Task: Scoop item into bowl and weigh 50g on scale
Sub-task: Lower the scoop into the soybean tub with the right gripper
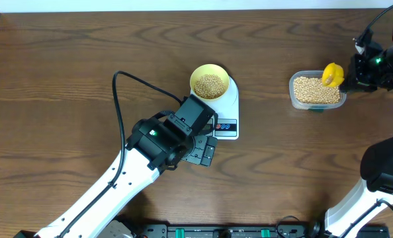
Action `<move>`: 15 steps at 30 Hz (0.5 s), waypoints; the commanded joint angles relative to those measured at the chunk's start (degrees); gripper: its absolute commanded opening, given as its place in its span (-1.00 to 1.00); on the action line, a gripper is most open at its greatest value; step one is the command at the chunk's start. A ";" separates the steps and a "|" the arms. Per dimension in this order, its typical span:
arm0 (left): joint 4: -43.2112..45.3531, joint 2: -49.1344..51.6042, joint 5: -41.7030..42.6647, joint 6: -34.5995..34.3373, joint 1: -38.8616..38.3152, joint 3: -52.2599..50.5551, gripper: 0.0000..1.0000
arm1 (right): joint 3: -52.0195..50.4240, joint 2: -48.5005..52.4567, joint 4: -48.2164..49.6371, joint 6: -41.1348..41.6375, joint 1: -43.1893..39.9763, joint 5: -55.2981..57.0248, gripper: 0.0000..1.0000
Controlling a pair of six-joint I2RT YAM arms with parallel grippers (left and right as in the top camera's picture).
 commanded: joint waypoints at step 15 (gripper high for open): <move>-0.15 0.31 -0.72 0.52 0.13 0.74 0.93 | -0.94 -1.64 4.15 5.14 5.18 8.09 -0.97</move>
